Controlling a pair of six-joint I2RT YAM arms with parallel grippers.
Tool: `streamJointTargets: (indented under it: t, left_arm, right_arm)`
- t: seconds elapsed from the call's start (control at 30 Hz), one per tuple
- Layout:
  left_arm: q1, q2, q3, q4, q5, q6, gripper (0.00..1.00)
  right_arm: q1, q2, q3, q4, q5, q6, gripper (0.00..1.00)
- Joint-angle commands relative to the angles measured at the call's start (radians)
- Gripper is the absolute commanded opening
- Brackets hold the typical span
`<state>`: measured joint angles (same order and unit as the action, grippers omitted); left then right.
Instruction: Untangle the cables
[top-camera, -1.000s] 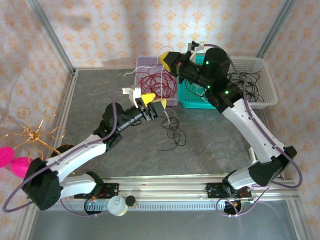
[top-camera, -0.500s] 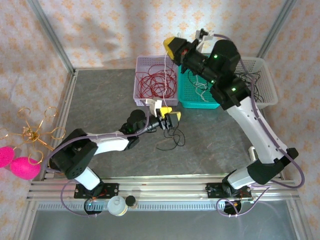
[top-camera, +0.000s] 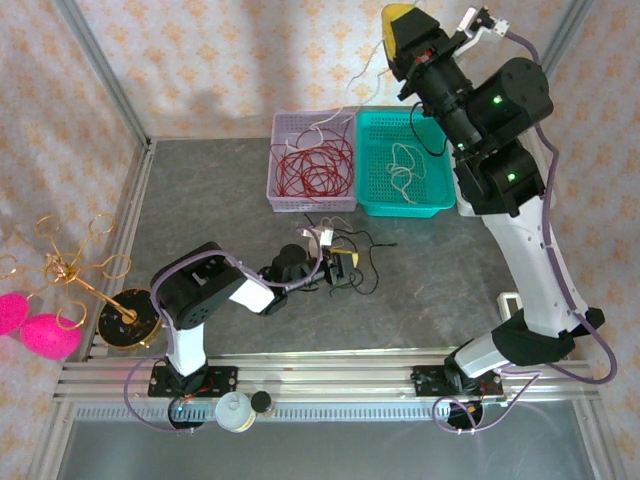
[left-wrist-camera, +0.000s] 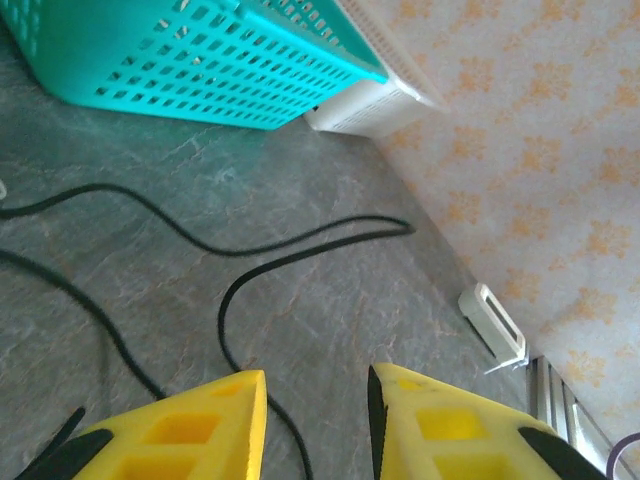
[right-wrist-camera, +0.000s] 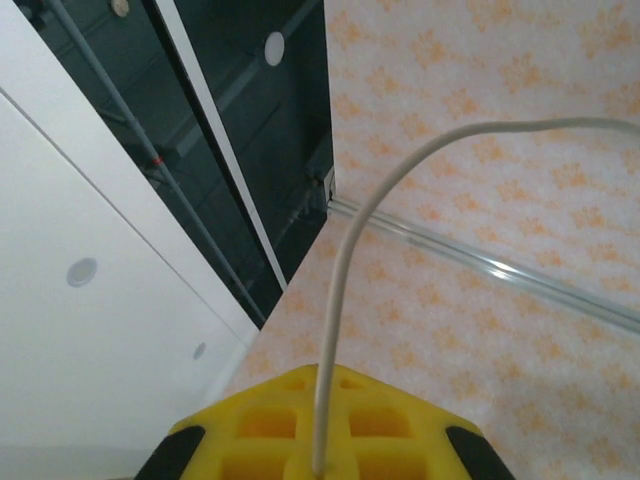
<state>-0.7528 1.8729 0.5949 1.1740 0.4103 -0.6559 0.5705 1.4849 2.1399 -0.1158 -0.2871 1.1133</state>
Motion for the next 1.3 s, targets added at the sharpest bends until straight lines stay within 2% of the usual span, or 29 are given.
streamJointTargets:
  t: [0.0, 0.17, 0.3, 0.5, 0.8, 0.97, 1.07, 1.2, 1.27]
  left_arm:
    - [0.000, 0.001, -0.030, 0.117, -0.013, -0.031, 0.31]
    - [-0.002, -0.080, -0.100, 0.114, -0.027, -0.038, 0.32]
    - [-0.012, -0.190, -0.152, 0.046, -0.045, -0.025, 0.41]
    - [-0.046, -0.359, -0.173, -0.138, -0.077, 0.009, 0.50]
    - [-0.059, -0.626, -0.185, -0.431, -0.162, 0.034, 0.51]
    - [-0.062, -0.764, -0.179, -0.628, -0.196, 0.043, 0.54]
    - [-0.063, -0.818, -0.181, -0.682, -0.223, 0.040, 0.55]
    - [-0.062, -0.836, -0.179, -0.696, -0.246, 0.026, 0.55]
    - [-0.063, -0.828, -0.176, -0.693, -0.242, 0.020, 0.55]
  right_arm:
    - [-0.019, 0.009, 0.023, 0.023, 0.042, -0.043, 0.00]
    - [-0.099, 0.009, -0.003, -0.064, 0.057, -0.113, 0.00]
    - [-0.241, 0.050, -0.009, -0.130, -0.059, -0.127, 0.00]
    - [-0.359, 0.118, -0.074, -0.164, -0.139, -0.194, 0.00]
    - [-0.457, 0.249, -0.204, -0.170, -0.144, -0.354, 0.00]
    - [-0.464, 0.359, -0.292, -0.167, -0.149, -0.434, 0.00]
    - [-0.458, 0.402, -0.372, -0.134, -0.176, -0.432, 0.00]
    - [-0.456, 0.451, -0.466, -0.114, -0.134, -0.448, 0.00]
    - [-0.455, 0.483, -0.489, -0.125, -0.088, -0.470, 0.08]
